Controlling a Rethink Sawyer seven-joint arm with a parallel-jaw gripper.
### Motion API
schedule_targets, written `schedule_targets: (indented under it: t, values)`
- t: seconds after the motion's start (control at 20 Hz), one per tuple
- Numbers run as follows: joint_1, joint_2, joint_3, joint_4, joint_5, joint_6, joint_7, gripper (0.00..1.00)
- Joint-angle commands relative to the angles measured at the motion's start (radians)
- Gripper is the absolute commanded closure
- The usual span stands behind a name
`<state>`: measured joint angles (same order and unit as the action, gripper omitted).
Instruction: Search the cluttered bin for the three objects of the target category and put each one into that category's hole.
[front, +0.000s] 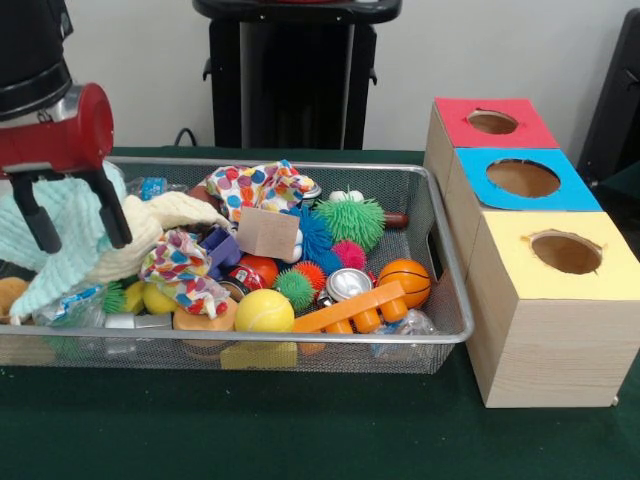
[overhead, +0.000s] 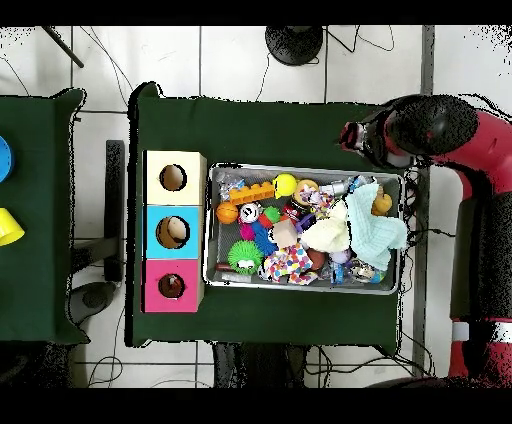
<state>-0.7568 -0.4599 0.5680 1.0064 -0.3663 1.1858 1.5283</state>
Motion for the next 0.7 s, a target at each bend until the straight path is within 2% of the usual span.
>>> schedule_targets:
  t: [0.05, 0.15, 0.25, 0.3, 0.7]
  values:
    - [-0.019, 0.065, 0.050, 0.001, 0.012, -0.044, -0.169, 0.00]
    - [-0.015, 0.082, 0.056, -0.025, 0.019, -0.031, -0.173, 0.00]
    - [-0.022, 0.084, 0.062, -0.020, 0.032, -0.028, -0.178, 0.00]
    - [-0.033, 0.072, 0.065, 0.009, 0.040, -0.042, -0.179, 0.00]
    - [-0.055, 0.031, 0.061, 0.022, 0.039, -0.006, -0.202, 0.00]
